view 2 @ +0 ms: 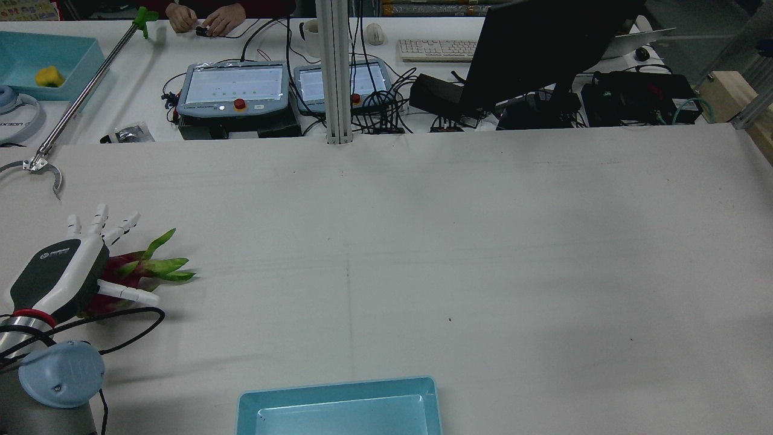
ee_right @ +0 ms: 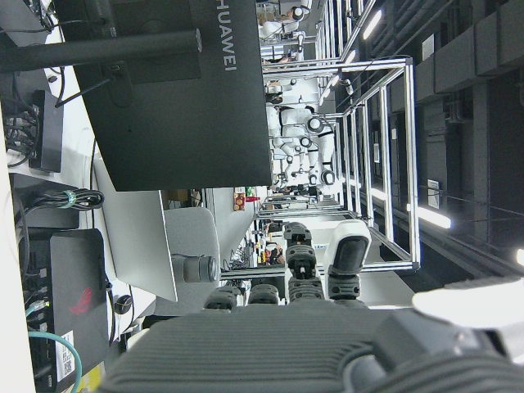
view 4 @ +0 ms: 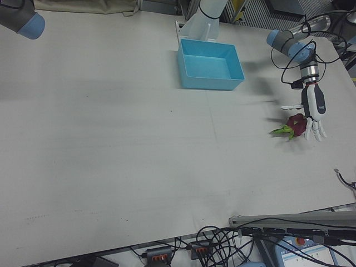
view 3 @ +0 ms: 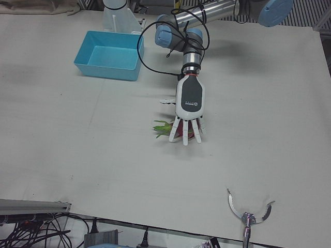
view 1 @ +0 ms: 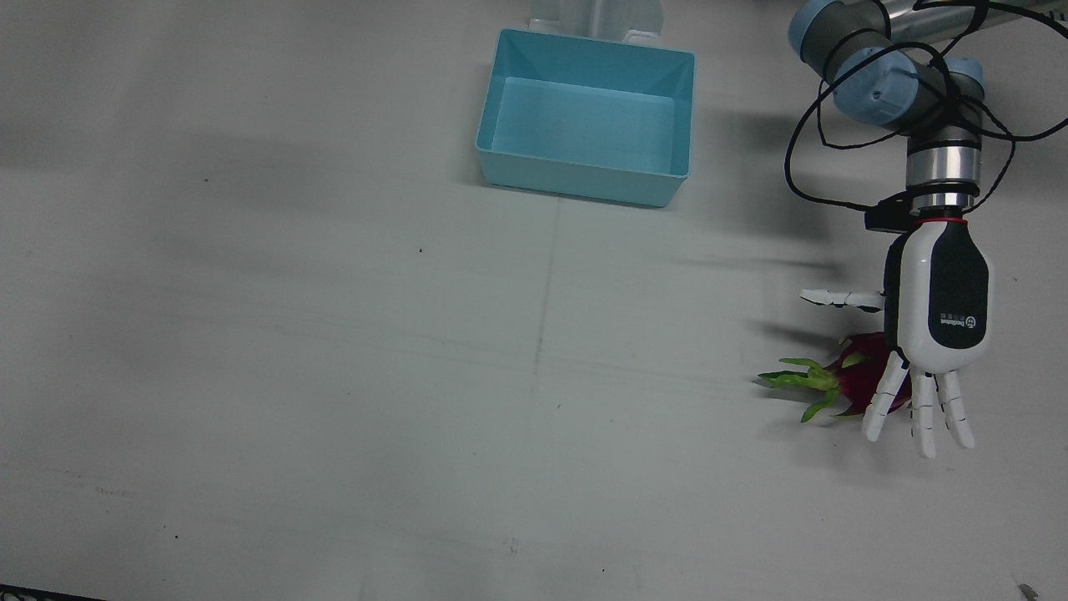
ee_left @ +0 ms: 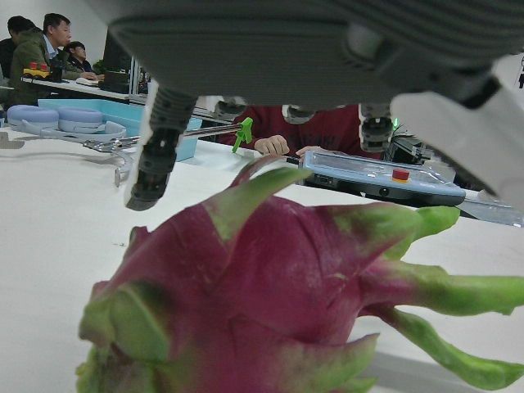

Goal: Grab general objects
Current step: 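Lower the open left hand beside the dragon fruit, fingers around it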

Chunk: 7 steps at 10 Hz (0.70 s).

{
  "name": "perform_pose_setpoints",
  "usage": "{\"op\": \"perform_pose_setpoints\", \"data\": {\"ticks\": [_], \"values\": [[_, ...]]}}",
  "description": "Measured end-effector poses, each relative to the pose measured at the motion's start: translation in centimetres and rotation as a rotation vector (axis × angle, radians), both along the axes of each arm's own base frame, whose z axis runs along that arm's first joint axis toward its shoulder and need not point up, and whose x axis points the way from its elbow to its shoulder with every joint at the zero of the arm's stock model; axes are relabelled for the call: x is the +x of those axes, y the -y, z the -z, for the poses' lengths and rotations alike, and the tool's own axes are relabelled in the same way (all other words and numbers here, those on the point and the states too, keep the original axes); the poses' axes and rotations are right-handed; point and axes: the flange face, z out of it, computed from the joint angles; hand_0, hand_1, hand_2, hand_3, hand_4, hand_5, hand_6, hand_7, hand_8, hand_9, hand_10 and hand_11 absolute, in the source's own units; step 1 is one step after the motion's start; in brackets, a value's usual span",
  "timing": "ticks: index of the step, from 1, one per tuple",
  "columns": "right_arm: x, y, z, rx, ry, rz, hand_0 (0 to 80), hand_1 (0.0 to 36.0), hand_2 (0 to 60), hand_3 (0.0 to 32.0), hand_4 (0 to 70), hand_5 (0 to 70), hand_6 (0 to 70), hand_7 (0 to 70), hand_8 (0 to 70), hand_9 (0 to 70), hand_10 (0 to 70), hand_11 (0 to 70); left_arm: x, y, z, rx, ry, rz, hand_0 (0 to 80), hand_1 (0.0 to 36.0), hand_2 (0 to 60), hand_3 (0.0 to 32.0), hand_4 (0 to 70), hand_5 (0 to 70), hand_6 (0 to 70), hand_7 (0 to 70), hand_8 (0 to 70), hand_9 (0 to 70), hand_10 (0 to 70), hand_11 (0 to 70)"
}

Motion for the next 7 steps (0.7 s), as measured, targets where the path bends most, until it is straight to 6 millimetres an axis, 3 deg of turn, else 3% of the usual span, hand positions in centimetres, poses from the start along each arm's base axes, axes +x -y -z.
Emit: {"op": "perform_pose_setpoints", "data": {"ticks": [7], "values": [[0.0,0.0,0.0,-0.001,0.000,-0.001,0.0,0.0,0.0,0.0,0.0,0.0,0.0,0.0,0.0,0.0,0.0,0.0,0.8,0.3,-2.5,-0.016,0.042,0.009,41.7,4.3,0.0,32.0,0.0,0.0,0.0,0.0,0.0,0.0,0.0,0.0]]}}
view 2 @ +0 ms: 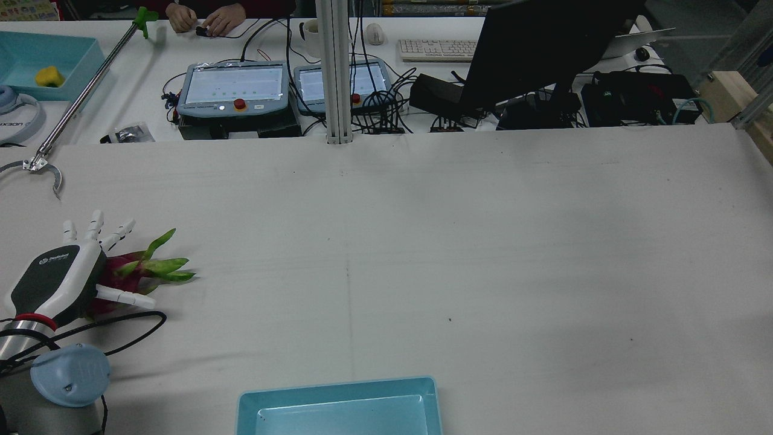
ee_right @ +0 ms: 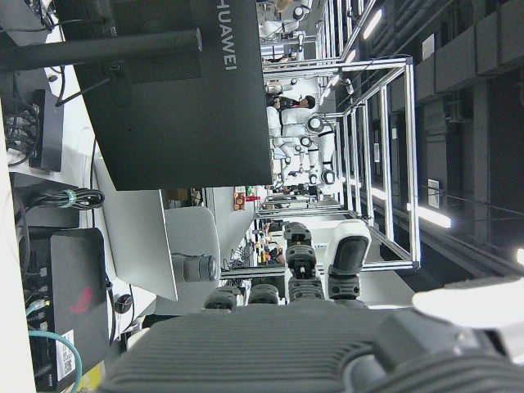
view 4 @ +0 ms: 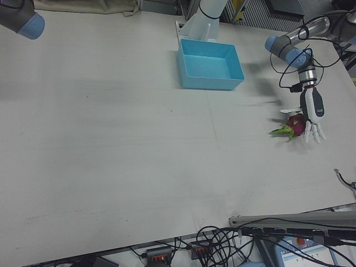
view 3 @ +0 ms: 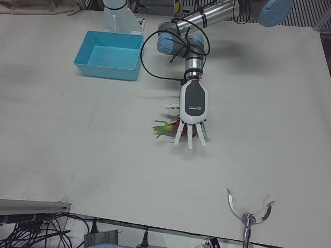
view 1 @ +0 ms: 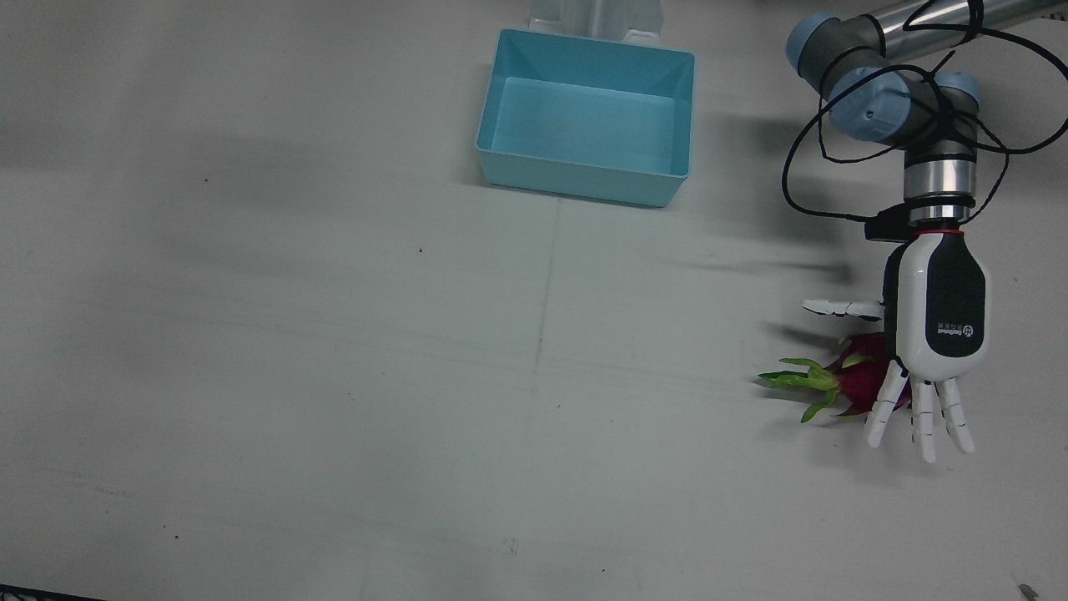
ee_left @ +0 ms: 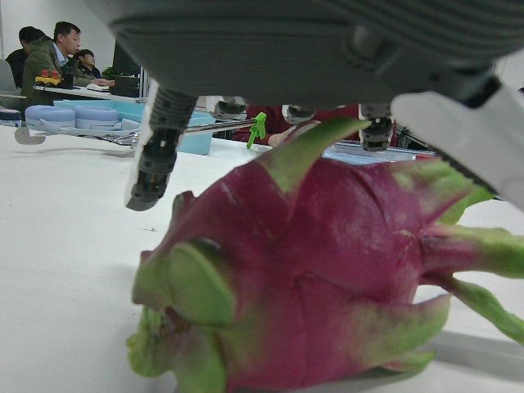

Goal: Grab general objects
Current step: 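Lower the open left hand beside the dragon fruit, fingers around it, then close the left hand's fingers around the dragon fruit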

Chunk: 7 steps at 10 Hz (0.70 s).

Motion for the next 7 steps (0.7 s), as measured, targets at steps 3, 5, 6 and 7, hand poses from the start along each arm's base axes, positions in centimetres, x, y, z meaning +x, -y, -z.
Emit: {"op": "perform_pose_setpoints", "data": {"ticks": [3,5,6,7], "values": [[0.00,0.01,0.04,0.001,0.000,0.000,0.0,0.0,0.0,0.0,0.0,0.0,0.0,0.0,0.0,0.0,0.0,0.0,0.10,-0.02,0.01,0.002,0.002,0.001,40.0,3.2,0.0,2.0,0.0,3.3,0.0,0.0,0.0,0.0,0.0,0.0],[0.00,0.00,0.01,0.000,0.000,0.000,0.0,0.0,0.0,0.0,0.0,0.0,0.0,0.0,0.0,0.0,0.0,0.0,0.11,-0.02,0.01,0.002,0.005,0.000,39.1,2.7,0.0,0.0,0.6,6.2,0.0,0.7,0.0,0.0,0.1,0.2],[0.00,0.00,0.00,0.000,0.000,0.000,0.0,0.0,0.0,0.0,0.0,0.0,0.0,0.0,0.0,0.0,0.0,0.0,0.11,-0.02,0.00,0.002,0.007,0.000,39.0,2.8,0.0,0.0,2.2,6.5,0.0,0.5,0.0,0.0,0.0,0.0],[0.00,0.00,-0.02,0.000,0.000,0.000,0.0,0.0,0.0,0.0,0.0,0.0,0.0,0.0,0.0,0.0,0.0,0.0,0.16,-0.05,0.01,0.002,0.008,-0.001,39.1,3.8,0.0,0.0,0.5,4.4,0.0,0.0,0.0,0.0,0.0,0.0]]}}
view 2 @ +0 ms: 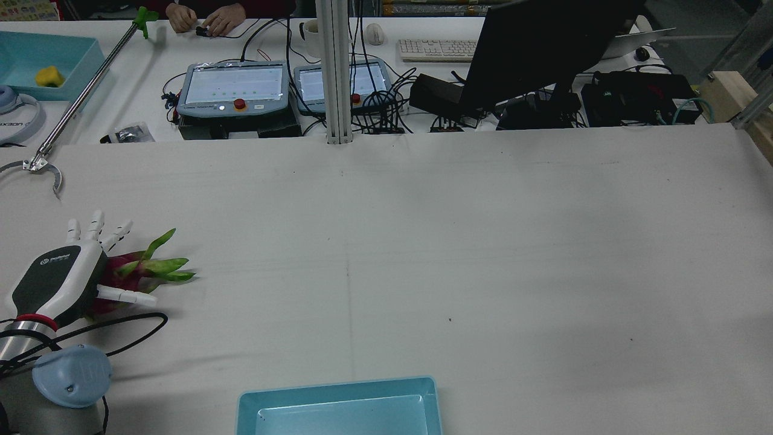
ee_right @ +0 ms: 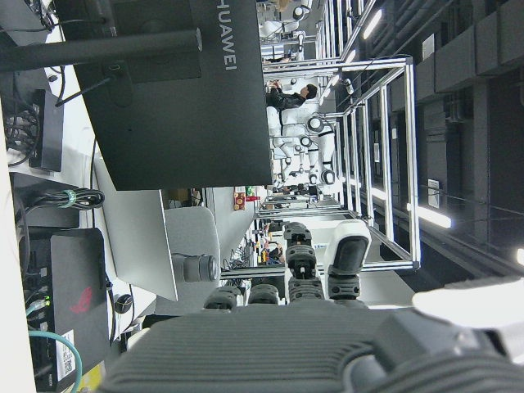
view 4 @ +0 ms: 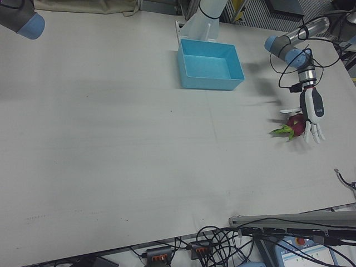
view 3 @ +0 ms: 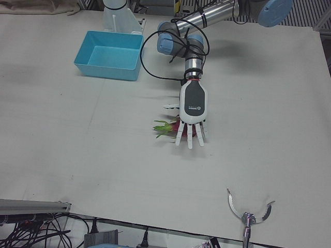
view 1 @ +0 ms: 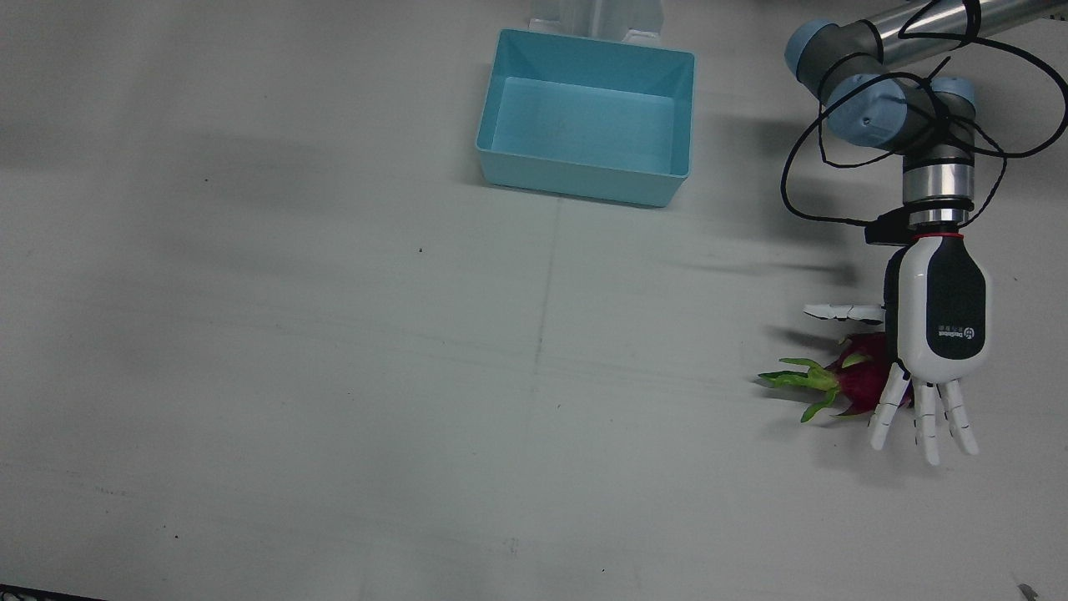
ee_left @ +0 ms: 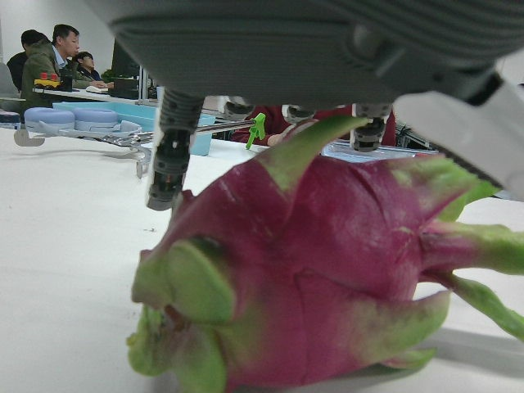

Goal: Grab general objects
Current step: 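Close the left hand's fingers around the dragon fruit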

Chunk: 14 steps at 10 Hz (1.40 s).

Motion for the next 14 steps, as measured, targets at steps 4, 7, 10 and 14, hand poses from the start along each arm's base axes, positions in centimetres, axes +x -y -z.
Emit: {"op": "perform_pose_setpoints", "data": {"ticks": [4,7,10,14], "values": [[0.0,0.0,0.0,0.000,0.000,0.000,0.0,0.0,0.0,0.0,0.0,0.0,0.0,0.0,0.0,0.0,0.0,0.0,1.2,-1.1,-0.2,-0.006,0.017,-0.032,41.5,9.2,2.4,0.0,0.0,0.0,0.0,0.0,0.0,0.0,2.7,4.6],[0.0,0.0,0.0,0.000,0.000,0.000,0.0,0.0,0.0,0.0,0.0,0.0,0.0,0.0,0.0,0.0,0.0,0.0,1.1,-1.3,-0.1,0.001,0.033,-0.012,43.2,9.0,1.7,0.0,0.7,3.2,0.0,6.4,1.2,0.0,9.8,14.9],[0.0,0.0,0.1,0.001,0.000,0.000,0.0,0.0,0.0,0.0,0.0,0.0,0.0,0.0,0.0,0.0,0.0,0.0,1.0,-1.2,-0.6,-0.001,0.064,0.005,44.5,7.9,9.0,0.0,15.7,13.5,12.5,24.2,14.8,5.1,43.3,61.2],[0.0,0.0,0.1,0.001,0.000,0.000,0.0,0.0,0.0,0.0,0.0,0.0,0.0,0.0,0.0,0.0,0.0,0.0,1.2,-1.2,-1.1,-0.007,0.079,0.006,44.5,8.1,3.7,0.0,17.4,4.0,4.4,14.5,4.9,1.5,16.1,23.6]]}}
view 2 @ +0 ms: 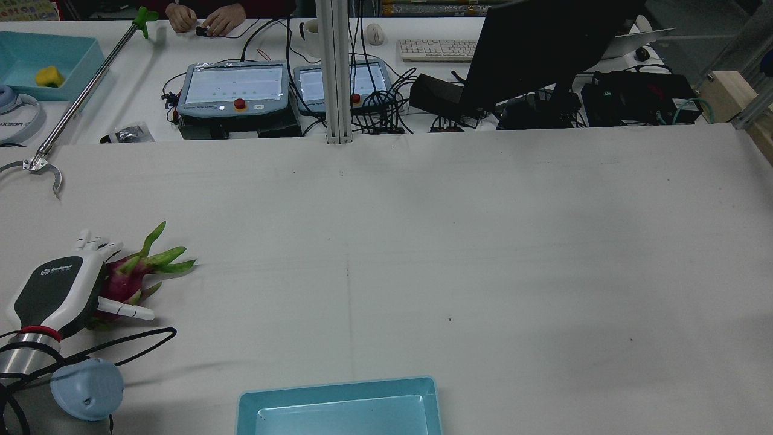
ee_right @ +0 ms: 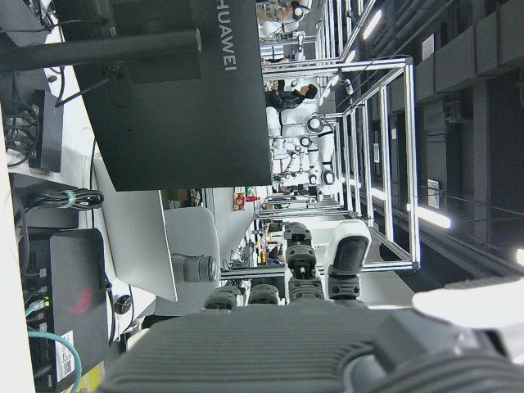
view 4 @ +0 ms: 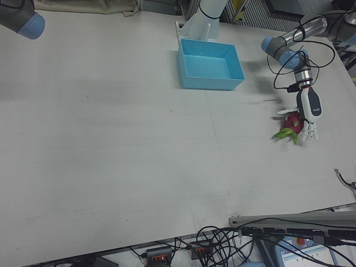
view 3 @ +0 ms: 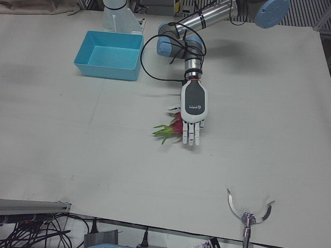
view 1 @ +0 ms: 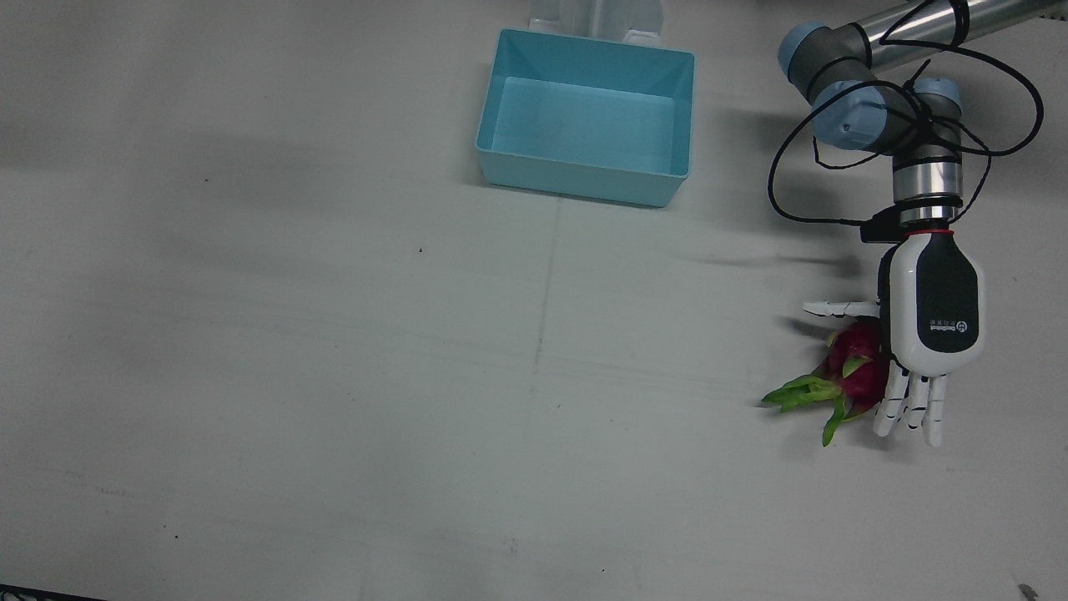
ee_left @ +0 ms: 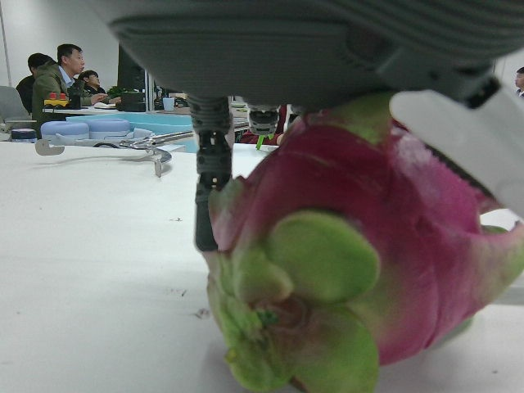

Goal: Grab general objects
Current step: 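Close the left hand's fingers around the dragon fruit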

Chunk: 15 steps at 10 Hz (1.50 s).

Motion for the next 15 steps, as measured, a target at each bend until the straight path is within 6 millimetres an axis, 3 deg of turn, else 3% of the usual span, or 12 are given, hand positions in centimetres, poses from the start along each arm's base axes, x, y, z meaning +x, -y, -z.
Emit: {"op": "perform_pose_setpoints", "data": {"ticks": [3,4,5,6,7,8,9,10,11,15], "values": [[0.00,0.00,-0.01,0.000,0.000,0.000,0.0,0.0,0.0,0.0,0.0,0.0,0.0,0.0,0.0,0.0,0.0,0.0,0.14,-0.03,0.03,-0.001,0.000,-0.001,43.2,6.3,1.3,0.0,18.6,5.1,6.2,15.9,6.5,1.7,19.0,27.7],[-0.01,0.00,-0.01,0.000,0.000,0.000,0.0,0.0,0.0,0.0,0.0,0.0,0.0,0.0,0.0,0.0,0.0,0.0,0.30,0.04,0.08,-0.001,0.001,-0.002,41.3,3.8,0.7,0.0,23.1,9.9,11.8,23.2,12.0,3.6,27.9,40.0],[-0.01,0.00,-0.01,0.000,0.000,0.000,0.0,0.0,0.0,0.0,0.0,0.0,0.0,0.0,0.0,0.0,0.0,0.0,0.52,0.14,0.07,-0.003,0.005,-0.002,39.2,0.8,2.2,0.0,30.3,19.9,21.4,35.5,21.7,14.1,43.7,60.8],[0.00,0.00,0.00,0.000,0.000,0.000,0.0,0.0,0.0,0.0,0.0,0.0,0.0,0.0,0.0,0.0,0.0,0.0,0.72,0.23,0.01,-0.004,0.010,-0.001,37.6,0.0,9.5,0.0,42.2,32.1,33.3,51.0,34.3,31.5,59.7,70.0],[0.00,0.00,0.00,0.000,0.000,0.000,0.0,0.0,0.0,0.0,0.0,0.0,0.0,0.0,0.0,0.0,0.0,0.0,0.83,0.31,-0.07,-0.005,0.016,0.002,37.3,0.0,19.1,0.0,59.3,41.7,42.4,66.1,44.6,46.3,70.0,70.0],[0.01,0.00,0.00,0.000,0.000,0.000,0.0,0.0,0.0,0.0,0.0,0.0,0.0,0.0,0.0,0.0,0.0,0.0,0.90,0.38,-0.10,-0.005,0.023,0.008,36.4,0.0,30.4,0.0,70.0,50.1,53.4,70.0,54.1,59.0,70.0,70.0],[0.01,0.00,0.00,0.000,0.000,0.000,0.0,0.0,0.0,0.0,0.0,0.0,0.0,0.0,0.0,0.0,0.0,0.0,0.94,0.44,-0.08,-0.003,0.027,0.012,38.6,0.1,40.2,0.0,70.0,56.1,61.0,70.0,61.0,68.5,70.0,70.0],[0.01,0.00,0.00,0.000,0.000,0.000,0.0,0.0,0.0,0.0,0.0,0.0,0.0,0.0,0.0,0.0,0.0,0.0,0.96,0.47,-0.08,-0.003,0.032,0.016,41.4,3.2,60.0,0.0,70.0,67.0,70.0,70.0,70.0,70.0,70.0,70.0],[0.01,0.00,0.00,0.000,0.000,0.000,0.0,0.0,0.0,0.0,0.0,0.0,0.0,0.0,0.0,0.0,0.0,0.0,0.96,0.49,-0.11,-0.003,0.036,0.018,42.6,5.5,60.0,0.0,70.0,70.0,70.0,70.0,70.0,70.0,70.0,70.0],[0.00,0.00,0.00,0.000,0.000,0.000,0.0,0.0,0.0,0.0,0.0,0.0,0.0,0.0,0.0,0.0,0.0,0.0,0.30,0.43,0.34,-0.001,0.060,0.047,40.2,11.7,60.0,0.0,70.0,70.0,70.0,70.0,70.0,70.0,70.0,70.0]]}}
